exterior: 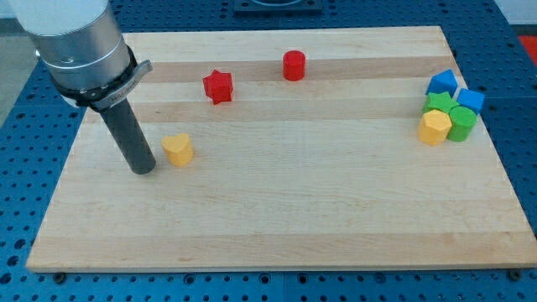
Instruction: Place the yellow heart vertically below the red star
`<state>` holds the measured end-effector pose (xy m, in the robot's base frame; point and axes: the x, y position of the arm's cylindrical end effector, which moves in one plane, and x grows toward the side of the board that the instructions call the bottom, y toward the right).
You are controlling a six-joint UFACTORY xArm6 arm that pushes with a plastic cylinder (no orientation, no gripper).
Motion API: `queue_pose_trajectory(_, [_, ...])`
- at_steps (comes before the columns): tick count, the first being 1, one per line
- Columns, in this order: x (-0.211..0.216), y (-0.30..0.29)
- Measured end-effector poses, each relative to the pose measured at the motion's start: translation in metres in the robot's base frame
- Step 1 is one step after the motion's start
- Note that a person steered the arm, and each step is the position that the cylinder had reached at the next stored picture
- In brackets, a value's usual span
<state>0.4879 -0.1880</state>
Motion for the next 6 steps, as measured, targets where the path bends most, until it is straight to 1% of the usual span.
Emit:
queue_pose_trajectory(2, [0.000,0.000])
queue_pose_trajectory(3, [-0.015,0.000])
queue_pose_trajectory(6, [-0.019,0.072])
